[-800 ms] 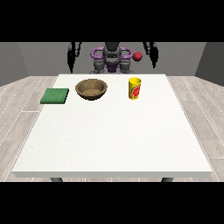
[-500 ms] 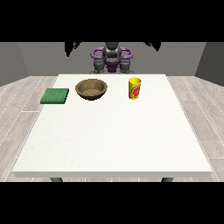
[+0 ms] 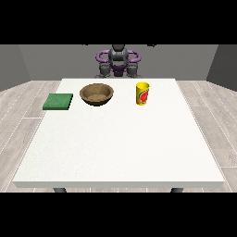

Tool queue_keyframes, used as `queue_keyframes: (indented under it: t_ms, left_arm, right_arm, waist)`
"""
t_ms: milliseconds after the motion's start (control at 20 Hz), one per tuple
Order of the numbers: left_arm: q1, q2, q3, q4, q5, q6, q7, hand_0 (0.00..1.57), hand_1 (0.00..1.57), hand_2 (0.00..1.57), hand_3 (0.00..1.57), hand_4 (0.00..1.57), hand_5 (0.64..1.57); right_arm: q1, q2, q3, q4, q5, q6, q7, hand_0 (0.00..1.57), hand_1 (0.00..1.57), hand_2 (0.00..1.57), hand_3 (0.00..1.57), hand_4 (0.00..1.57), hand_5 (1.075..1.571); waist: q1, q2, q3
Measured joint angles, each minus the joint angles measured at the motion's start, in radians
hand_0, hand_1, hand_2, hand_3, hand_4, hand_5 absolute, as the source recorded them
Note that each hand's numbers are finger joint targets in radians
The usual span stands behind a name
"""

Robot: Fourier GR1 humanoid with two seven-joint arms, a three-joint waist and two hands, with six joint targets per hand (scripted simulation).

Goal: Pick the cup and pour the ball into the bowl, then pick the bowl and place it on the pad

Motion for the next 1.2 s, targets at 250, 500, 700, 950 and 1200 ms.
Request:
queue_keyframes:
  t_ms: [250,500,700,950,1200]
  left_arm:
    - [-0.098,-0.006,-0.017,-0.03,-0.041,0.053,-0.007,0.0,0.0,0.0,0.0,0.61,1.555]
    - [-0.168,-0.007,0.005,0.054,-0.076,0.06,-0.195,0.0,0.0,0.0,0.0,0.55,1.513]
    - [-0.179,0.001,0.026,0.142,-0.097,0.044,-0.373,0.0,0.0,0.0,0.0,0.55,1.496]
    - [-0.202,0.029,0.089,0.297,-0.083,0.009,-0.567,0.0,0.0,0.0,0.0,0.31,1.48]
    - [-0.222,0.041,0.118,0.48,-0.072,-0.03,-0.672,0.0,0.0,0.0,0.0,0.0,1.442]
  right_arm:
    - [-0.06,0.001,-0.01,-0.069,0.005,-0.016,-0.005,0.0,0.0,0.0,0.0,0.72,1.54]
    - [-0.106,0.019,-0.018,-0.025,0.003,0.01,-0.16,0.0,0.0,0.0,0.0,0.71,1.542]
    - [-0.135,0.019,-0.044,0.022,-0.015,0.041,-0.267,0.0,0.0,0.0,0.0,0.69,1.547]
    - [-0.168,-0.015,-0.101,0.065,-0.059,0.092,-0.349,0.0,0.0,0.0,0.0,0.68,1.553]
    - [-0.179,-0.067,-0.165,0.12,-0.119,0.15,-0.356,0.0,0.0,0.0,0.0,0.66,1.558]
  waist:
    - [-0.009,0.142,0.0002]
    - [-0.03,0.339,0.0003]
    - [-0.035,0.459,0.0004]
    - [-0.055,0.558,0.0001]
    - [-0.066,0.549,-0.0001]
